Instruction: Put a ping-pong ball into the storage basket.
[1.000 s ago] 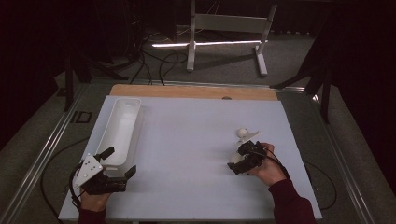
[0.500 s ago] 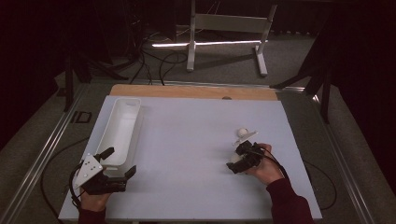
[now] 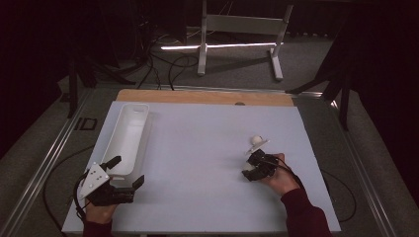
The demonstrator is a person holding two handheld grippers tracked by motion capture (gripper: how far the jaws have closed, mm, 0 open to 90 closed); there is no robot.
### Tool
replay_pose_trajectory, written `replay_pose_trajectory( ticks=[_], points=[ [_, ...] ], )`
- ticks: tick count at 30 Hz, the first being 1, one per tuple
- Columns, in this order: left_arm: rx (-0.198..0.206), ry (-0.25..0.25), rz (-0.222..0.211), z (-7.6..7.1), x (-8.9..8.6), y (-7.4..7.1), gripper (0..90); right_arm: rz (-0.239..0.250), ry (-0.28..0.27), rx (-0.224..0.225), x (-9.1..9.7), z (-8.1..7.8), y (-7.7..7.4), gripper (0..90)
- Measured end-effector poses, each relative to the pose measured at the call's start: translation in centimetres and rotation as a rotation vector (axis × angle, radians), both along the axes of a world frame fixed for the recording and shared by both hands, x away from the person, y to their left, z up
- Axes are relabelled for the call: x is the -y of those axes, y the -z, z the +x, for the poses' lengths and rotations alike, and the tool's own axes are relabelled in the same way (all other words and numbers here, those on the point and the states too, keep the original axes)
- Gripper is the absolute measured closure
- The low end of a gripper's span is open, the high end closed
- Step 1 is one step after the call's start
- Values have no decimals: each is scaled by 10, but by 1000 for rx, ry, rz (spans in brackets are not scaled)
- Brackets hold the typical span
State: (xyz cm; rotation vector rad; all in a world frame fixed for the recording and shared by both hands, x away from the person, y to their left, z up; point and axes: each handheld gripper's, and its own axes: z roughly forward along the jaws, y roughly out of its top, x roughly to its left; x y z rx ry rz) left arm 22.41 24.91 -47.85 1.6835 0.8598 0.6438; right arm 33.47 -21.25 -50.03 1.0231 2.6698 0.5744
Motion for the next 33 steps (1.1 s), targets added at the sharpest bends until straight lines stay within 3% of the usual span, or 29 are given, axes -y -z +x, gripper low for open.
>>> replay_pose_trajectory(
  ticks=[6,33],
  points=[
    [-1,0,5,0,1,0,3,-6,-2,-10,-1,0,1,501],
    [-2,0,7,0,1,0,3,-3,20,12,-5,-6,-16,507]
  ],
)
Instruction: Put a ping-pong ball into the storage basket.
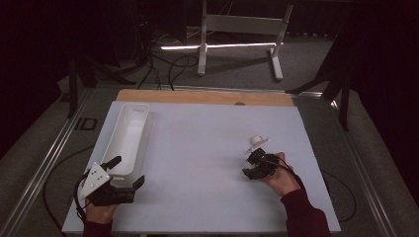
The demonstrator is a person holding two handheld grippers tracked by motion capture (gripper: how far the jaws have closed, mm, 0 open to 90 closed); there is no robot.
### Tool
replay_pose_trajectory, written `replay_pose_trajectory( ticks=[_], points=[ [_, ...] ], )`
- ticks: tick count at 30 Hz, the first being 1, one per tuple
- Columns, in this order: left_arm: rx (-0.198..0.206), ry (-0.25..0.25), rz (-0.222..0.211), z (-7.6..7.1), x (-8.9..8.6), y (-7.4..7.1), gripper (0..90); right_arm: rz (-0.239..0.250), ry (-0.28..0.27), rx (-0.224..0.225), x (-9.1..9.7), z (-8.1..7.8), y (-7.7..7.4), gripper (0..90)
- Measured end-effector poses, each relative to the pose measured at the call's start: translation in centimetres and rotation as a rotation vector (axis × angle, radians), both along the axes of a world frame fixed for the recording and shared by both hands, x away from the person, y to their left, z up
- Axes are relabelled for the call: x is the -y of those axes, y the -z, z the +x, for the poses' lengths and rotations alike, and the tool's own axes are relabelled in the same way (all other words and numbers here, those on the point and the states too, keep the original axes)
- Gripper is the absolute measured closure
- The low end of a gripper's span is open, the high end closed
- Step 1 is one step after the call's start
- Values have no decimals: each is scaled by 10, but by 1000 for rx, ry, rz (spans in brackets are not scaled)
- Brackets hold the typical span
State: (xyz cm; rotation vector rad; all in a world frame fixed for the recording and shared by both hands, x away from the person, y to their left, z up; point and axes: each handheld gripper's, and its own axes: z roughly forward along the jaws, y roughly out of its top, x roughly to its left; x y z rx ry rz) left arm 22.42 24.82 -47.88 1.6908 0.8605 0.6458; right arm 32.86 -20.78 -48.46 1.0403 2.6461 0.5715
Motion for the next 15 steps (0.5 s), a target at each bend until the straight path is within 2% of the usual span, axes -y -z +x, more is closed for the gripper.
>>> replay_pose_trajectory(
  ticks=[15],
  points=[
    [-1,0,0,0,0,0,3,2,-12,18,-8,-1,-14,508]
  ],
)
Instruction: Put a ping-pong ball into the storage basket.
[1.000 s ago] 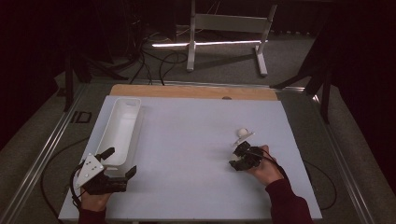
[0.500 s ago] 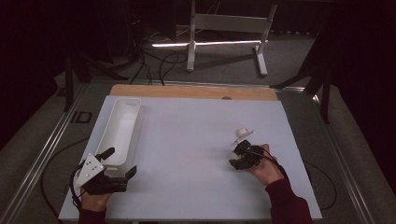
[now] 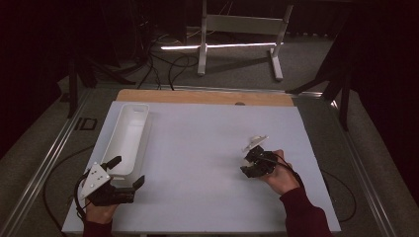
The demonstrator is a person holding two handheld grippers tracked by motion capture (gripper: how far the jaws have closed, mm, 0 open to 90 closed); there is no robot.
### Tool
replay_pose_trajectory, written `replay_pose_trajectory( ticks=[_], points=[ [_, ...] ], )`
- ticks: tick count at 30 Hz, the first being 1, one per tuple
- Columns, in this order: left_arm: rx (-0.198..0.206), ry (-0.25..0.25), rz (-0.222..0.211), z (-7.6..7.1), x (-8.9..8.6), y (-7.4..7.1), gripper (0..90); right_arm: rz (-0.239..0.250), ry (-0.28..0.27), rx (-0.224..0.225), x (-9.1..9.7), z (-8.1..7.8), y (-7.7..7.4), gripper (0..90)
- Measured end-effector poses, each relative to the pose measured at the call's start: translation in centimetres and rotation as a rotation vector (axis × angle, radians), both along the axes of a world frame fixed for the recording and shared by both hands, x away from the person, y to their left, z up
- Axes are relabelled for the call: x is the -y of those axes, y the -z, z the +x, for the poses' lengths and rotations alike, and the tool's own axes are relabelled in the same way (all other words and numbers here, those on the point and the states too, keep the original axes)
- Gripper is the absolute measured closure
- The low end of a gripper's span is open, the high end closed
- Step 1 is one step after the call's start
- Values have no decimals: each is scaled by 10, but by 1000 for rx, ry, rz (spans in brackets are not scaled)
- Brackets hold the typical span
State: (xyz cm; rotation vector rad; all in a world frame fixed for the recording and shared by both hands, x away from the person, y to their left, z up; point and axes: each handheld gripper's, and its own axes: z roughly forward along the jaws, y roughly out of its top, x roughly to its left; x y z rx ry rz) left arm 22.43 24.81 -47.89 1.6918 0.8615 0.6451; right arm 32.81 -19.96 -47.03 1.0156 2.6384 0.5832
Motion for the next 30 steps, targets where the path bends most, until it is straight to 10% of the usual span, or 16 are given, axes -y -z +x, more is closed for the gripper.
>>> replay_pose_trajectory(
  ticks=[30],
  points=[
    [-2,1,5,0,1,0,3,24,-21,41,-10,2,-26,507]
  ],
)
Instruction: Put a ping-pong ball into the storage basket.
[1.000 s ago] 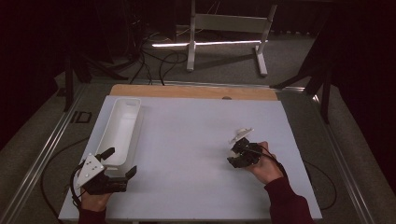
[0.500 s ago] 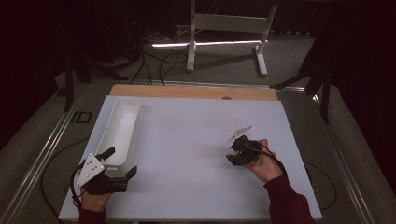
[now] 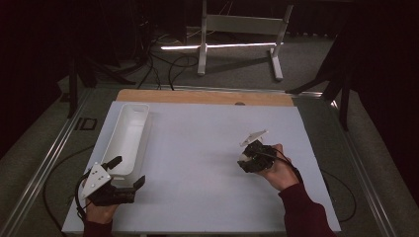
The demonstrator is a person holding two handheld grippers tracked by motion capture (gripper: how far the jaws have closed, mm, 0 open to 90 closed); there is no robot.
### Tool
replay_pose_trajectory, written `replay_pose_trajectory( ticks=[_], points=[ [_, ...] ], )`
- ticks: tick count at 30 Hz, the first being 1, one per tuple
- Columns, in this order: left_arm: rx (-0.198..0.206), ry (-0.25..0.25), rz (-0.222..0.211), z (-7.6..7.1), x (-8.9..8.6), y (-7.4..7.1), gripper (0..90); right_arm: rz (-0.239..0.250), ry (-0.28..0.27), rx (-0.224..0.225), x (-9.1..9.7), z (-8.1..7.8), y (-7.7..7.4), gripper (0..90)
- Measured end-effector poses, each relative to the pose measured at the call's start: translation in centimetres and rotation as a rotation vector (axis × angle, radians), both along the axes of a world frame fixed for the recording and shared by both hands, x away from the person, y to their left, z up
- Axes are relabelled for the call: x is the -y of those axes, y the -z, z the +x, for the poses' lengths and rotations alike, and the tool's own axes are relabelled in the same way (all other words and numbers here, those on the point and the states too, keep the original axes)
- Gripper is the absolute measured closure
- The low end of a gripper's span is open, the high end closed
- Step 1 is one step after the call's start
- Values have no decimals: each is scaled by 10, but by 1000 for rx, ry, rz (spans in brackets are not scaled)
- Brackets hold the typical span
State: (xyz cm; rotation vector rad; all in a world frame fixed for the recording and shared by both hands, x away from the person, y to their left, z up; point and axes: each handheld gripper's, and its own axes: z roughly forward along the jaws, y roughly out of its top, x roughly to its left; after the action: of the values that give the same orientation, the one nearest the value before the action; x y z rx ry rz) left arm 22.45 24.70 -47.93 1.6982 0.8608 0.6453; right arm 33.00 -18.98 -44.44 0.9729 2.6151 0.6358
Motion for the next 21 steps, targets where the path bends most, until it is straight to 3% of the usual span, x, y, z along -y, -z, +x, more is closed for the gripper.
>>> replay_pose_trajectory(
  ticks=[21],
  points=[
    [-1,0,-1,0,0,0,3,41,-13,25,-11,6,-22,507]
  ],
)
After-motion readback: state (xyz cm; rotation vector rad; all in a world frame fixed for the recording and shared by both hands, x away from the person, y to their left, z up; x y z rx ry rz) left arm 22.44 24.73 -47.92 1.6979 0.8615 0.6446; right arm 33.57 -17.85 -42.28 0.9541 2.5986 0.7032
